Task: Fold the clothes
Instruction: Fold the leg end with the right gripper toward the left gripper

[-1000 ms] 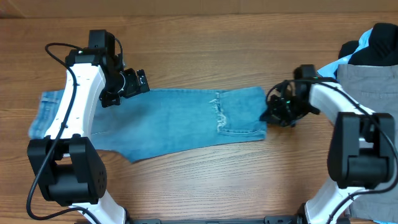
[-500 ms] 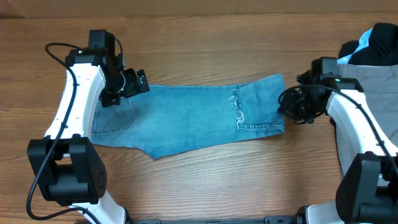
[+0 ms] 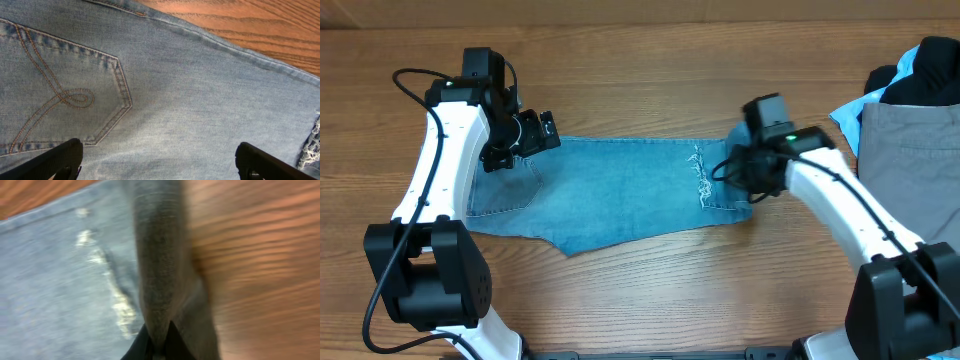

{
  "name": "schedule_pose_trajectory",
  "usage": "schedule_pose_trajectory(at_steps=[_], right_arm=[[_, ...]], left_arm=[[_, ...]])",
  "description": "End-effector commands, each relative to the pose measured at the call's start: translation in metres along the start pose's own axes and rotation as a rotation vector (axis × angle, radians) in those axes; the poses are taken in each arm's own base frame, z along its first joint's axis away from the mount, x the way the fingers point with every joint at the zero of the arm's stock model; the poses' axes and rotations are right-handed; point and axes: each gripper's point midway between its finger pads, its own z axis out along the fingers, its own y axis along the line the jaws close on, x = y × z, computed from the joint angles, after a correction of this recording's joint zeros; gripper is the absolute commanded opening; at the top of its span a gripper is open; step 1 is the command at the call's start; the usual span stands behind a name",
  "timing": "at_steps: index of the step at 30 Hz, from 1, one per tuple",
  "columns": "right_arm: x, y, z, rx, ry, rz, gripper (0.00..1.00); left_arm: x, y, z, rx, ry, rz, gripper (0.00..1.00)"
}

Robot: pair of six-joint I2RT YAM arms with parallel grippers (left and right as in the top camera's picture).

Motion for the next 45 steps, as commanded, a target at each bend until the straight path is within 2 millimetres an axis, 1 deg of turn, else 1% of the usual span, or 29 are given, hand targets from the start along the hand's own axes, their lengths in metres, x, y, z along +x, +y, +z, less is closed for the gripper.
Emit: schedule_pose_trajectory(at_steps=[1, 4, 9, 13, 17, 23, 26, 30, 33, 37, 38, 39, 45], right_arm=[[-0.004, 0.035, -0.017, -0.064, -0.079, 0.010, 0.04], [0.002, 0.055, -0.018, -0.099, -0.093, -0.022, 0.04], [0.012, 0.073, -0.013, -0.121, -0.085, -0.021, 0.04], [0.025, 0.090, 0.001, -0.149, -0.044, -0.054, 0.04], [0.039, 0.112, 0.013, -0.214, 0.007, -0.090, 0.04], [0.055, 0.126, 0.029, -0.224, 0.052, -0.106, 0.04], [0.064, 0.136, 0.031, -0.266, 0.085, -0.121, 0.04], [0.069, 0.155, 0.026, -0.339, 0.096, -0.131, 0.04], [0.070, 0.160, 0.025, -0.354, 0.093, -0.118, 0.04], [0.070, 0.162, 0.025, -0.359, 0.091, -0.112, 0.05], [0.070, 0.163, 0.025, -0.362, 0.090, -0.112, 0.11], [0.070, 0.164, 0.025, -0.366, 0.087, -0.113, 0.12], [0.069, 0.172, 0.024, -0.391, 0.082, -0.087, 0.12]], left_arm=[[0.001, -0.003, -0.008, 0.000, -0.022, 0.008, 1.00], [0.001, -0.003, -0.008, -0.001, -0.022, 0.008, 1.00], [0.001, -0.002, -0.008, -0.001, -0.020, 0.008, 1.00], [0.002, -0.002, -0.008, -0.002, -0.018, 0.008, 1.00], [0.001, -0.002, -0.008, -0.002, -0.019, 0.008, 1.00], [0.001, 0.000, -0.008, -0.015, -0.023, 0.008, 1.00], [0.001, 0.001, -0.008, -0.020, -0.025, 0.007, 1.00], [0.001, 0.001, -0.008, -0.020, -0.025, 0.007, 1.00], [0.001, 0.001, -0.008, -0.020, -0.024, 0.007, 1.00], [0.001, 0.001, -0.008, -0.021, -0.022, 0.007, 1.00], [0.001, 0.001, -0.008, -0.021, -0.022, 0.007, 1.00], [0.001, 0.001, -0.008, -0.021, -0.022, 0.007, 1.00], [0.001, 0.001, -0.008, -0.021, -0.021, 0.007, 1.00]])
